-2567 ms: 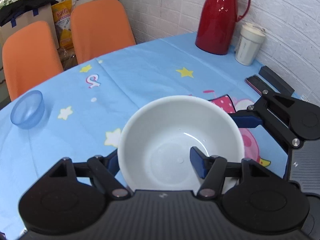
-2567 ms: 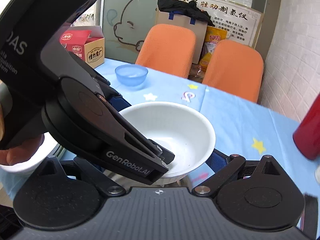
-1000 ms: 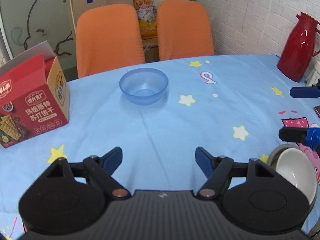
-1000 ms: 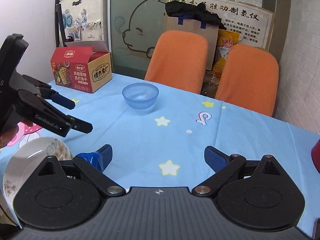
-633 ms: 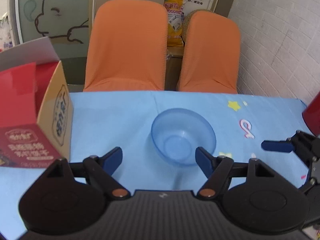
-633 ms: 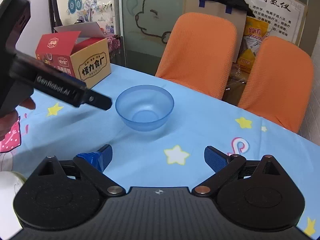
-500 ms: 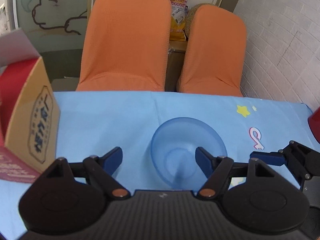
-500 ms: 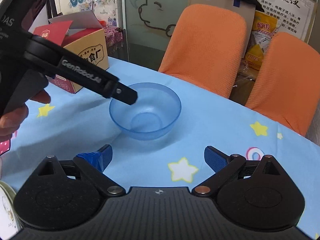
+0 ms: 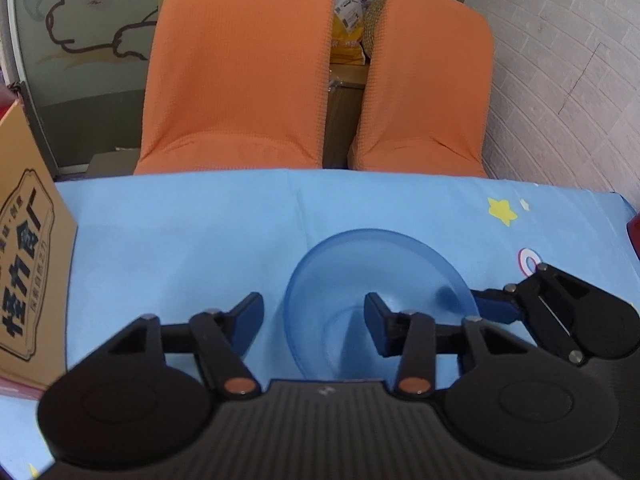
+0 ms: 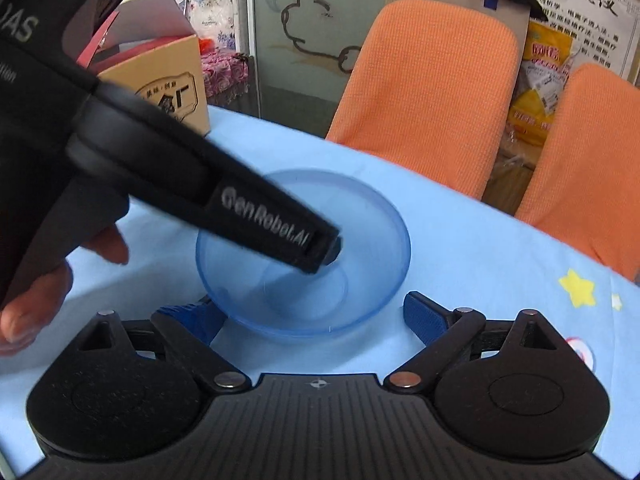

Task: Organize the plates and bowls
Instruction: 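Move the left gripper to the blue plastic bowl rim and grasp, then lift the blue bowl and lower it into the white bowl, open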

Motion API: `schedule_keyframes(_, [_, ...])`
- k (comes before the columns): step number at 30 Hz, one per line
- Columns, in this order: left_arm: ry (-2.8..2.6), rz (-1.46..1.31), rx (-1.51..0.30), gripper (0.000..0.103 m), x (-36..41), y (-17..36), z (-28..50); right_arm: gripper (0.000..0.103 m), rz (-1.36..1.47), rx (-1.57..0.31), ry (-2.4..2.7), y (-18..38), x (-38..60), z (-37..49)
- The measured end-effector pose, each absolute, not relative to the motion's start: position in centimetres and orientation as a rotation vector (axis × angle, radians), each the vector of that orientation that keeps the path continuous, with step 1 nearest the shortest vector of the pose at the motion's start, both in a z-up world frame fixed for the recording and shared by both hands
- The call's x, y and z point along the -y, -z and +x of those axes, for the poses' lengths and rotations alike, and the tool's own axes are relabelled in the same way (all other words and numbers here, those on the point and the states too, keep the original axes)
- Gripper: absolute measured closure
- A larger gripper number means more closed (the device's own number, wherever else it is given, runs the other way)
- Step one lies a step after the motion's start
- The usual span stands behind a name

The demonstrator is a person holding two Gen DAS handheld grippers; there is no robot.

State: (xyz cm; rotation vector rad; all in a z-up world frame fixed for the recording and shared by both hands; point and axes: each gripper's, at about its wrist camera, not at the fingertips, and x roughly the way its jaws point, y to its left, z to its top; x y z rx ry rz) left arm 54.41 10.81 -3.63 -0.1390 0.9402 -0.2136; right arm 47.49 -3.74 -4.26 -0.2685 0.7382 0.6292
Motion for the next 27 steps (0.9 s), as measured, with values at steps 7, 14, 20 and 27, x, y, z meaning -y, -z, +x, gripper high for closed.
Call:
schedule_keyframes(7, [0.263, -0.098, -0.857, 0.058, -9.7, -0.5, 51.6, 0.026, -0.279, -0.642, -0.639, 0.2, 3.9, 44.6])
schedule_keyframes(14, [0.344, -0.087, -0.784, 0.058, -5.9, -4.7, 44.7, 0.026, -0.3, -0.555, -0.602, -4.2, 7.6, 37.7])
schedule_keyframes(20, [0.455, -0.085, -0.772, 0.058, -0.8, -5.8, 36.6, 0.026, -0.313, -0.542, -0.542, -5.8, 11.6, 29.8])
schedule_keyframes(27, [0.57, -0.007, -0.831, 0.057, 5.8, -3.0, 29.1, 0.026, -0.285, -0.62, -0.467, -4.1, 15.9, 22.6])
